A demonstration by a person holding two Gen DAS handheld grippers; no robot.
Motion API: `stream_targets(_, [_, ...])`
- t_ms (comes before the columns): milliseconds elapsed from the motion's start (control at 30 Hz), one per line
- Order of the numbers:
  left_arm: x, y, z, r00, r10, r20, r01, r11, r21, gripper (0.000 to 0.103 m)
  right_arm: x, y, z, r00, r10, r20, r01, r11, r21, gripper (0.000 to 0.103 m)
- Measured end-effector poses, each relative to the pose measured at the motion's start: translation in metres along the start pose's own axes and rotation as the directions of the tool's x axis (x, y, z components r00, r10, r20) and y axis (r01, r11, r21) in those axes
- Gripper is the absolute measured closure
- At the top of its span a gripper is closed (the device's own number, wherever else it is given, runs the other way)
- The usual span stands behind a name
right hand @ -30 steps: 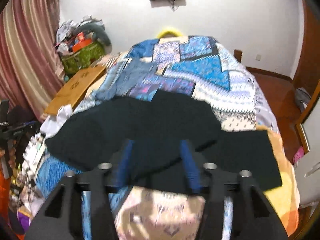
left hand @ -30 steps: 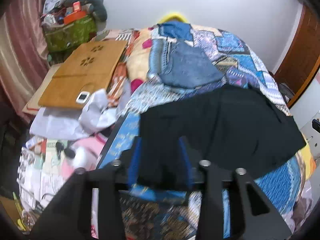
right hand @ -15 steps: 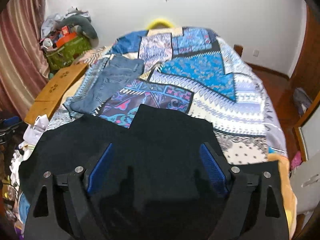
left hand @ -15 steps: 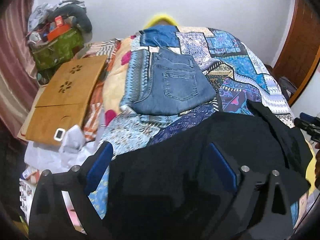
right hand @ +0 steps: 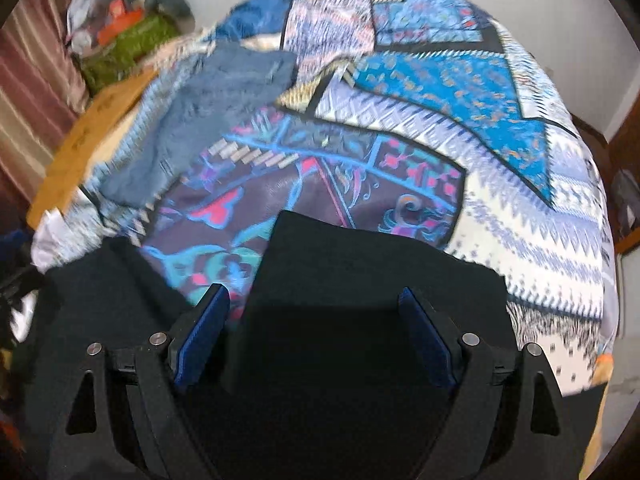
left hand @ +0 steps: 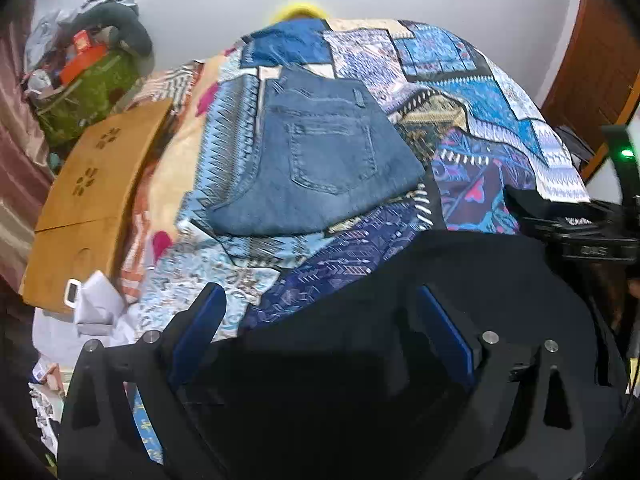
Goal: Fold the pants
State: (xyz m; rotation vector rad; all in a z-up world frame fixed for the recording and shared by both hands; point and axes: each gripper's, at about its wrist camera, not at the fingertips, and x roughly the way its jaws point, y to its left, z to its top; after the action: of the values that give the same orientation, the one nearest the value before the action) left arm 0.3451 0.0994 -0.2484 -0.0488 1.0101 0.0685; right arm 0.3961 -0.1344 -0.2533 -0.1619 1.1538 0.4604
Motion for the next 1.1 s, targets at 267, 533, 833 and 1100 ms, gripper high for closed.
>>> stream_targets(267, [0.004,-0.017,-0.008,0.999,-0.014,-0.033,0.016,0.998,0.054,0.006,-0.001,-0.022,-0.002,0.998,0.058,0.026,-0.06,0.995,0.085,0.079])
stream_targets(533, [-0.018,-0.042,-0.022,0.999,-0.017,-0.049,0.022,0.995,0.1,0.006,-0.051,-0.054,-0.014,0.989,0.052,0.138,-0.074,0.984,0.161,0.094])
stream_targets(833, [-0.045,-0.1,-0.036,0.998,-0.004,-0.064,0.018,0.977,0.214,0.006,-0.177,-0.142,-0.042,0.934,-0.041,0.355,-0.06,0.961,0.27,0.094])
stream_targets(1100, [-0.054,-0.15,-0.054,0.995,0.02,-0.097,0.008,0.96,0.28,0.006,-0.219,-0.178,-0.095,0.911,-0.075,0.406,-0.041,0.962,0.27,0.094])
